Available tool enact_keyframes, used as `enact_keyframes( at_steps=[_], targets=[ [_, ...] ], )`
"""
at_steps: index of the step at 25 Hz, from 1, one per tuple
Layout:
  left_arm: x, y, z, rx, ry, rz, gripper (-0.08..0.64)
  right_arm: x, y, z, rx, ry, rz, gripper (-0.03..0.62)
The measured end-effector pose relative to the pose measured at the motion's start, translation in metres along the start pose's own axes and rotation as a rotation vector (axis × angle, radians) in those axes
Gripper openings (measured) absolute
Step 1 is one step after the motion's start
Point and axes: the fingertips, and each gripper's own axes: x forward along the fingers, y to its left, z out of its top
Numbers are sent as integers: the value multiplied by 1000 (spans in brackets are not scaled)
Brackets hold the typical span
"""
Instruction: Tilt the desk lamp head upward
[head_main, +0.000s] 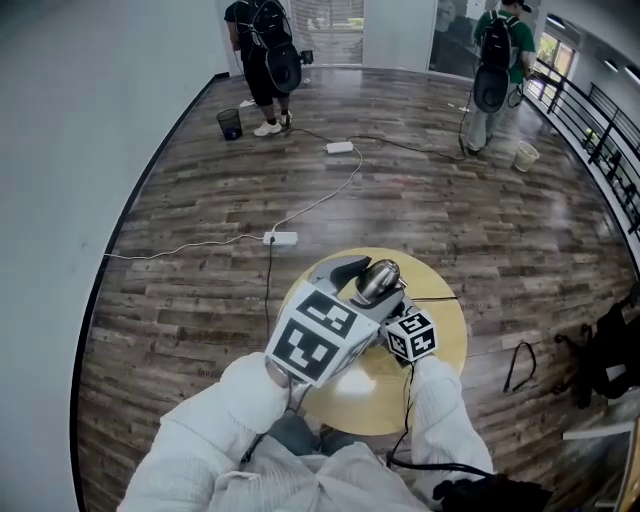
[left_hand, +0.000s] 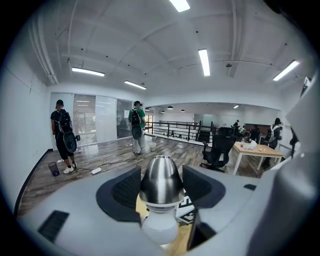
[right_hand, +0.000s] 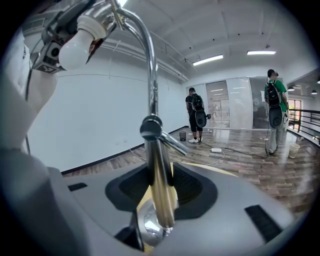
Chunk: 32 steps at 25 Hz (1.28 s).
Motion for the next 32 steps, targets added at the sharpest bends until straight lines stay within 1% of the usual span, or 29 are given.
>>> enact_keyframes(
  at_steps=[4,10,17,23,25,28,30,32],
  targets=[
    [9,0,12,12,-9,-14,262,0,0,1,-3,-2,12,147],
    [24,0,22,18,23,-46,264,-1,-1,-1,0,2,27,147],
    [29,2,28,23,19,-66,264,0,-1,0,11,-5,27,147],
    [28,1,29,9,-45,-76,264,-1,-3,0,41,-16,23,147],
    [23,1,28,29,-58,-71,264,-2,-4,1,73,-38,-3,147],
    [5,5,26,62,-88,-42,264,-11,-3,4,117,-93,-54,147],
    [-13,13,20,54,-126,-20,264,-21,-2,6,147,-136,-89,147],
    [-33,23,11,20,-185,1,264,-32,2,4,176,-174,-124,147]
  ],
)
